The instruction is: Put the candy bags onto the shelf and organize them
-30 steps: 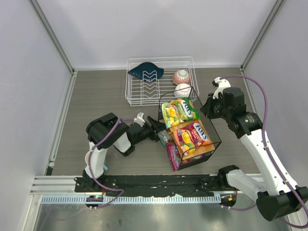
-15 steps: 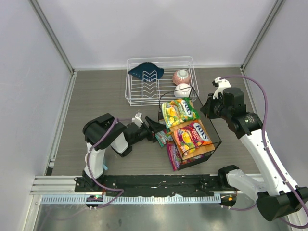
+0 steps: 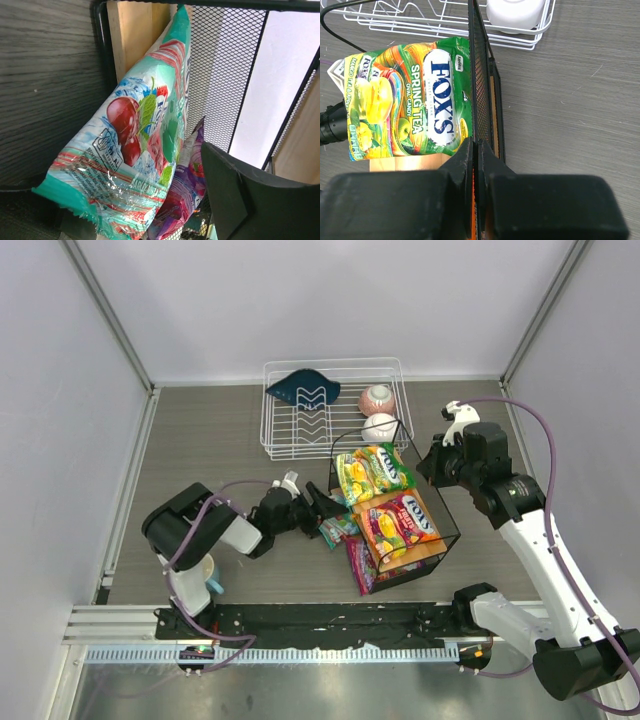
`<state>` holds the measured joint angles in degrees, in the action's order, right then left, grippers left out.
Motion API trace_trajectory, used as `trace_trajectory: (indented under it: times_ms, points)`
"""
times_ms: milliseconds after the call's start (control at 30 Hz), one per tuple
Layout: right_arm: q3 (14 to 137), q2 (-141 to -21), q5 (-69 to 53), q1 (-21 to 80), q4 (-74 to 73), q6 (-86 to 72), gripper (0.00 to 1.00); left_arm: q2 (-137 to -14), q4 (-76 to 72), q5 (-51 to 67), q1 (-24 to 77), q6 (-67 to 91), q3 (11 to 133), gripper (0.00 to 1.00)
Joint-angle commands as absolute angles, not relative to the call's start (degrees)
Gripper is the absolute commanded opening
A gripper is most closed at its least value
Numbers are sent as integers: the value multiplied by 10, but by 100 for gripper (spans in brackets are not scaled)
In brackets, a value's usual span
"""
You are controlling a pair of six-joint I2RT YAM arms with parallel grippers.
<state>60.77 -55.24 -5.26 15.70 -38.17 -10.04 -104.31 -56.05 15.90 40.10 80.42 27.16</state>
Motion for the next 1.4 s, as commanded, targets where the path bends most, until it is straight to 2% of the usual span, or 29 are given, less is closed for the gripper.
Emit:
trace_trajectory:
  times_ms: [0,333,867,967,1100,1233,1367]
  points:
    - [606,-542,-28,156,-361,-108,1,-995,-441,168,397,749,301,76]
    - [606,-544,-30,156,-361,-106,1,-904,-255,156,388,669,329,83]
    - [602,-544,-31,156,-359,-108,1,-890,-356,184,387,725,252,84]
    - [600,-545,-32,156,-358,-109,1,-870,-358,179,387,728,243,77]
    - [599,-545,-34,156,-357,-110,1,-852,-366,168,387,734,229,57]
    - [599,-546,-36,156,-357,-110,1,-855,-394,164,387,742,222,50]
    - [598,-544,-36,156,-357,-111,1,-876,-419,165,387,747,223,48]
